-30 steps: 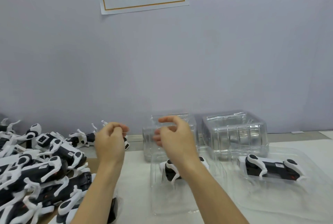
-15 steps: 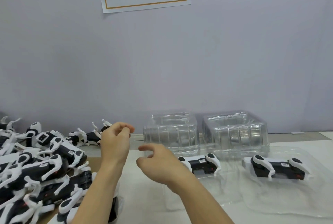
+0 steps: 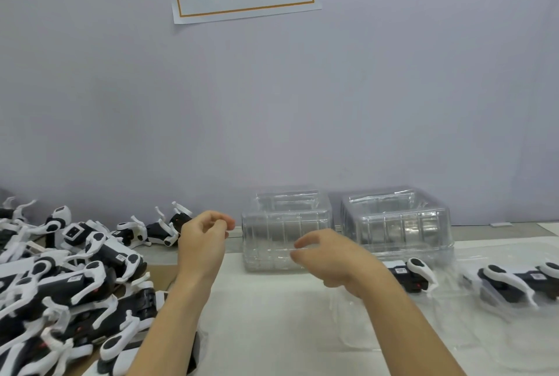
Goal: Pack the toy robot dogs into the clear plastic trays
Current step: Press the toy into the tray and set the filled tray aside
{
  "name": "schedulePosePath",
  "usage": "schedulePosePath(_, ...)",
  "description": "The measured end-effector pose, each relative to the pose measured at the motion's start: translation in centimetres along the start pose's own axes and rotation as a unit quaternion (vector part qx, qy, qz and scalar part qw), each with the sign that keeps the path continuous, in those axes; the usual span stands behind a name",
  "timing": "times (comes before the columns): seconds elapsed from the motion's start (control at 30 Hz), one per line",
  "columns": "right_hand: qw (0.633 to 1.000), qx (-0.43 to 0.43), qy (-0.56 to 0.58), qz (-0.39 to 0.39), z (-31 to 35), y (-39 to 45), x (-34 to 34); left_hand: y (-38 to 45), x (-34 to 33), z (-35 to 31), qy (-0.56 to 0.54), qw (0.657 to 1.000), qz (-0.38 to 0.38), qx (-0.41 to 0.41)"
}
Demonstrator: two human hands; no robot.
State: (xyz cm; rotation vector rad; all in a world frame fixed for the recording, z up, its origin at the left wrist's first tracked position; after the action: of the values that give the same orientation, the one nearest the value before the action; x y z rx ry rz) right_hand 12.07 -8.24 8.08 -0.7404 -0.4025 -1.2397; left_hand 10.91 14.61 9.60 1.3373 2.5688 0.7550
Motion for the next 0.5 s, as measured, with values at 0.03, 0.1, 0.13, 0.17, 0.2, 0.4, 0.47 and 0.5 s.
schedulePosePath(0.03, 1.0, -0.008, -0.013, -0.004, -0.4, 0.0, 0.4, 0.0, 0.0, 0.0, 0.001, 1.0, 0.003, 0.001)
schedulePosePath(0.1, 0.997, -0.025, -0.064, -0.02, -1.1, 0.2, 1.4, -0.1, -0.1, 0.0, 0.001, 1.0, 0.008, 0.002)
schedulePosePath(0.13, 0.995, -0.039, -0.086, -0.029, -1.6, 0.3, 1.9, -0.1, -0.2, 0.0, 0.0, 1.0, 0.009, 0.003)
schedulePosePath(0.17, 0.993, -0.055, -0.1, -0.039, -2.3, 0.5, 2.5, -0.2, -0.2, 0.0, 0.0, 1.0, 0.01, 0.005)
schedulePosePath(0.2, 0.99, -0.072, -0.11, -0.049, -3.0, 0.7, 3.1, -0.2, -0.3, 0.0, 0.0, 1.0, 0.011, 0.006)
schedulePosePath(0.4, 0.972, -0.162, -0.101, -0.139, -7.7, 1.6, 7.2, -0.3, -0.5, 0.3, 0.006, 1.0, 0.018, 0.016)
schedulePosePath(0.47, 0.967, -0.177, -0.06, -0.175, -8.9, 1.6, 8.4, -0.4, -0.5, 0.4, 0.009, 1.0, 0.021, 0.019)
schedulePosePath(0.5, 0.964, -0.183, -0.044, -0.188, -9.3, 1.5, 8.7, -0.4, -0.5, 0.4, 0.01, 0.999, 0.022, 0.021)
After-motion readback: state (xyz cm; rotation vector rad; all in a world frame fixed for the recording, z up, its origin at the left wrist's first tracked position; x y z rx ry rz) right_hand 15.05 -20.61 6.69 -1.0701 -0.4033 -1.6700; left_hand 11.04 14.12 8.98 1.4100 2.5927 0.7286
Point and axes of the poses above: each hand's wrist, its own y-axis towards the middle knuckle, its own x-axis out of the back of the hand, z = x × y, the point moved 10 cm from there along y, towards the middle knuckle, and after that the axes turned 12 degrees about -x, right-handed, at the moved point
